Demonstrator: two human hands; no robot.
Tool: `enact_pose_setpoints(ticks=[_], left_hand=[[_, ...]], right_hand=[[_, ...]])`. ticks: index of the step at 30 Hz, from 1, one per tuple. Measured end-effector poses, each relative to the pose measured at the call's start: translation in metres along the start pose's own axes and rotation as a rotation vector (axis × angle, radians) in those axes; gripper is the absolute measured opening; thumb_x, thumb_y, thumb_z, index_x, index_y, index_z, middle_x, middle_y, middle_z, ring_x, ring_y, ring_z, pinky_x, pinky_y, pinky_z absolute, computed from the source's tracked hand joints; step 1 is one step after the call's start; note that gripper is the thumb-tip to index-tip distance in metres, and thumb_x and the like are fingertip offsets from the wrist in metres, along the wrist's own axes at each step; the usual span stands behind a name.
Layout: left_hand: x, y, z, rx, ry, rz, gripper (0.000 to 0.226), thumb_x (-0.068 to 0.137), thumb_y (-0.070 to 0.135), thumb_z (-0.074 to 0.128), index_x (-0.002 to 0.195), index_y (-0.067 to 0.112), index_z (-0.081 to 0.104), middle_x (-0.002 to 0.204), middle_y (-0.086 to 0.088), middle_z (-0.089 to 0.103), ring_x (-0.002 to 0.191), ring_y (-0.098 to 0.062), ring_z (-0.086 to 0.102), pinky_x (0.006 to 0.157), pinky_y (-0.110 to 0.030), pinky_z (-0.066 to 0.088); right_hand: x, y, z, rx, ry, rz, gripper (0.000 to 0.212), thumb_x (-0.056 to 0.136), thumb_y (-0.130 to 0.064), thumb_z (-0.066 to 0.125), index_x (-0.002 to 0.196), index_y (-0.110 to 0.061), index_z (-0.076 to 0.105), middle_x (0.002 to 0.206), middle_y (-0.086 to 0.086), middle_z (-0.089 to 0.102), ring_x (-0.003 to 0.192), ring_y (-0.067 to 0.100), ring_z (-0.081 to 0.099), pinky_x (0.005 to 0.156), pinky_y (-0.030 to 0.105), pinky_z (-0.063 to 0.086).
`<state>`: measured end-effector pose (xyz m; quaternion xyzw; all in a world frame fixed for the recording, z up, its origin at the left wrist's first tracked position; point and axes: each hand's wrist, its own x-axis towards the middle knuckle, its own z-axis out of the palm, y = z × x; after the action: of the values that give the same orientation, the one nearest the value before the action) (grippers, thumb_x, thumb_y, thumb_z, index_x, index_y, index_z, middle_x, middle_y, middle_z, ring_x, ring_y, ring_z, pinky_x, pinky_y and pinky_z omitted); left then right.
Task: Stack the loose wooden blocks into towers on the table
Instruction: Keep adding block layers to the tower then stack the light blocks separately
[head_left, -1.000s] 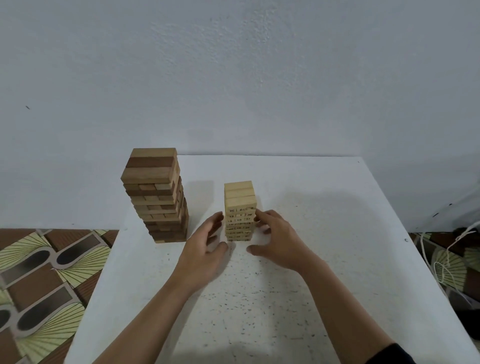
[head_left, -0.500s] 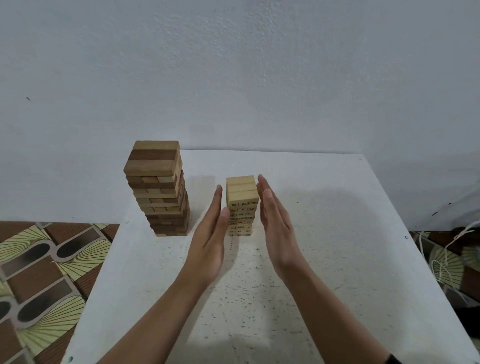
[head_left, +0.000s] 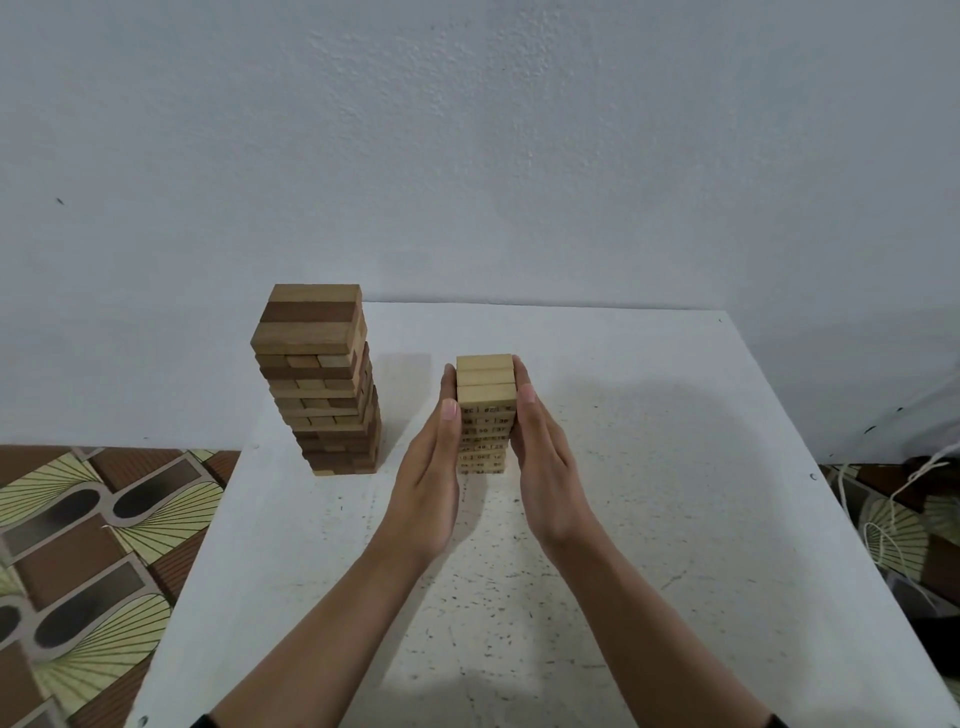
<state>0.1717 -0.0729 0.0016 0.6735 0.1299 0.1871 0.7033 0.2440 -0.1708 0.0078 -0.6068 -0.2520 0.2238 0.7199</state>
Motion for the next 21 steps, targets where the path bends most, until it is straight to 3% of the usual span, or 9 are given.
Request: enact_pose_setpoints(ticks=[7, 12, 16, 18, 21], left_hand=[[0.003, -0.001, -0.002, 0.000, -0.017, 0.000, 0.057, 0.105, 0.045, 0.030, 0.159, 0.027, 0.025, 0.157, 0.014, 0.041, 0.147, -0.002, 0.032, 0.123, -0.037, 0.025], [0.005, -0.006, -0.008, 0.051, -0.027, 0.000, 0.055, 0.109, 0.035, 0.036, 0.160, 0.026, 0.020, 0.157, 0.014, 0.041, 0.144, 0.001, 0.036, 0.119, -0.027, 0.031], [0.004, -0.007, -0.014, 0.166, -0.045, 0.020, 0.061, 0.105, 0.032, 0.038, 0.161, 0.029, 0.012, 0.147, 0.032, 0.045, 0.138, 0.010, 0.038, 0.110, -0.014, 0.036], [0.004, -0.008, -0.017, 0.233, -0.054, 0.030, 0.063, 0.104, 0.033, 0.038, 0.160, 0.032, 0.009, 0.144, 0.038, 0.045, 0.137, 0.011, 0.039, 0.112, -0.018, 0.037], [0.005, -0.010, -0.020, 0.306, -0.069, 0.056, 0.063, 0.107, 0.030, 0.038, 0.161, 0.033, 0.005, 0.156, 0.021, 0.039, 0.142, 0.002, 0.038, 0.119, -0.036, 0.036]], right_hand=[[0.000, 0.001, 0.000, 0.000, -0.001, 0.003, 0.059, 0.103, -0.042, 0.028, 0.157, -0.018, 0.027, 0.148, -0.015, 0.048, 0.135, -0.007, 0.043, 0.102, 0.010, 0.039], [0.000, 0.000, -0.001, -0.006, -0.004, 0.007, 0.060, 0.102, -0.042, 0.030, 0.157, -0.020, 0.026, 0.144, -0.019, 0.049, 0.132, -0.009, 0.046, 0.098, 0.008, 0.041], [0.001, -0.002, -0.005, -0.006, 0.016, 0.013, 0.055, 0.105, -0.038, 0.029, 0.157, -0.020, 0.027, 0.146, -0.022, 0.045, 0.127, -0.018, 0.044, 0.093, 0.005, 0.040], [0.004, -0.002, -0.008, -0.011, 0.024, 0.020, 0.051, 0.108, -0.033, 0.028, 0.157, -0.020, 0.025, 0.143, -0.027, 0.042, 0.122, -0.024, 0.043, 0.091, 0.002, 0.040], [0.009, -0.002, -0.011, -0.016, 0.024, 0.025, 0.051, 0.108, -0.033, 0.030, 0.157, -0.020, 0.024, 0.147, -0.026, 0.036, 0.123, -0.026, 0.039, 0.092, 0.001, 0.037]])
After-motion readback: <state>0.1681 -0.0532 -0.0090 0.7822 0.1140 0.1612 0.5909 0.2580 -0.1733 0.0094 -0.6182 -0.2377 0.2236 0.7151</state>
